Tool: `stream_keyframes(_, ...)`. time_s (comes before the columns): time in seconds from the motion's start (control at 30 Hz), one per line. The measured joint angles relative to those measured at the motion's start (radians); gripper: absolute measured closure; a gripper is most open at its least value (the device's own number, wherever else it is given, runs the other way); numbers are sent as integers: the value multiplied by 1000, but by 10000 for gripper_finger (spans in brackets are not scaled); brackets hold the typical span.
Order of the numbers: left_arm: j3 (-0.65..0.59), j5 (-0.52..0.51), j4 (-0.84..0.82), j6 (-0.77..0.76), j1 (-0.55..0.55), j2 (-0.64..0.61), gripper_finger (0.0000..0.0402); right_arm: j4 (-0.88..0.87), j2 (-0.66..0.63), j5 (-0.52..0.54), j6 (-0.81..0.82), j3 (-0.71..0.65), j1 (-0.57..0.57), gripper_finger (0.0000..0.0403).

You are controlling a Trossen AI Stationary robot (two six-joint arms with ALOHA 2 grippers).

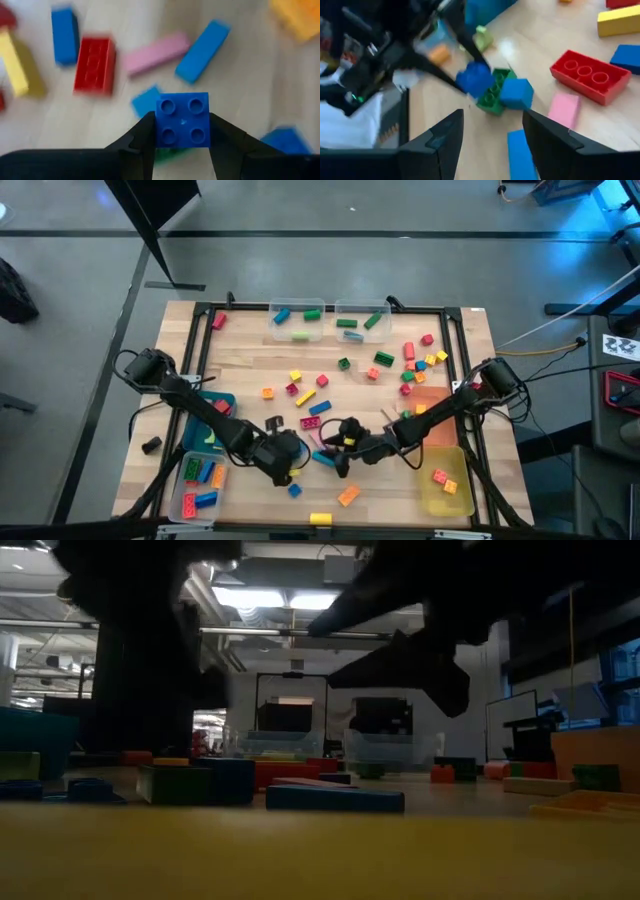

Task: Sort blocks by size
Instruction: Put the blue game piece into the yellow bin

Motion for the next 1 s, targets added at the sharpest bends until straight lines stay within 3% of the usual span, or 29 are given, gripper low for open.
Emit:
stream_keyframes(0.33,1,-123,235,267,3,0,270,171,0,-160,73,0,-52,198)
stream_keyframes(0.77,1,-168,275,294,11,0,270,133,0,-263,221,0,-55,198)
stream_keyframes(1.0,0,-164,299,300,12,0,268,140,0,-229,221,0,-56,198)
